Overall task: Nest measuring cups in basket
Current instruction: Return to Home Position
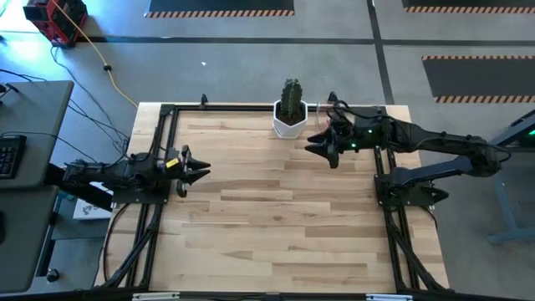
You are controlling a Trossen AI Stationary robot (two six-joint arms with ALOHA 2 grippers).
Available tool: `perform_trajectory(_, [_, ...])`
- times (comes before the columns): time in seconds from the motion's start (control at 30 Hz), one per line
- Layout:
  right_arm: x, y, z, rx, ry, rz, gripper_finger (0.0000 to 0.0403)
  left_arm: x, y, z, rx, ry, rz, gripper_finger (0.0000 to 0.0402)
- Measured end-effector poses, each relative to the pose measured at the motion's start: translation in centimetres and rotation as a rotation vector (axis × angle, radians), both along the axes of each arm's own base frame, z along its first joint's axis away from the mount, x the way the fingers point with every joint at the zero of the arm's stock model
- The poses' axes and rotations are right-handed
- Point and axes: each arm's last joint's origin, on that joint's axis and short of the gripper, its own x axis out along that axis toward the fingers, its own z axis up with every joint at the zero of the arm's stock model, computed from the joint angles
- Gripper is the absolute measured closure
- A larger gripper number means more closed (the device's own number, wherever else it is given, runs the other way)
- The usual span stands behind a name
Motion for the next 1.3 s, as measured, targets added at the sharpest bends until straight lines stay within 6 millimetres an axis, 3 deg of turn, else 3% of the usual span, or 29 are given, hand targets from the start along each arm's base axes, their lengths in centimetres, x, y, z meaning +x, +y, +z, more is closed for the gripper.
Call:
perform_trajectory(0.2, [-2.5,0.3,1.7,-0.136,-0.076,0.033,0.0215,0.1,0.0,-0.3,-0.01,-0.008,0.003,0.0298])
perform_trajectory(0.4, [-8.2,1.0,3.6,-0.272,-0.154,-0.021,0.0215,0.2,0.0,-0.5,-0.031,0.005,0.008,0.0298])
perform_trajectory(0.53, [-11.6,1.4,3.3,-0.327,-0.216,-0.083,0.0215,0.2,0.0,-0.5,-0.084,0.001,0.009,0.0298])
perform_trajectory(0.63, [-13.1,1.6,1.6,-0.334,-0.264,-0.118,0.0215,0.2,0.0,-0.5,-0.112,-0.003,0.008,0.0298])
perform_trajectory(0.77, [-13.3,1.6,-2.1,-0.3,-0.291,-0.141,0.0215,0.2,0.0,-0.5,-0.078,0.002,0.009,0.0298])
perform_trajectory(1.07, [-11.4,1.9,-9.9,-0.152,-0.393,0.039,0.0215,0.2,0.0,-0.5,-0.082,0.001,0.01,0.0298])
perform_trajectory(1.3, [-10.5,1.8,-14.5,-0.071,-0.35,0.038,0.0215,0.2,0.0,-0.5,0.001,0.011,0.011,0.0298])
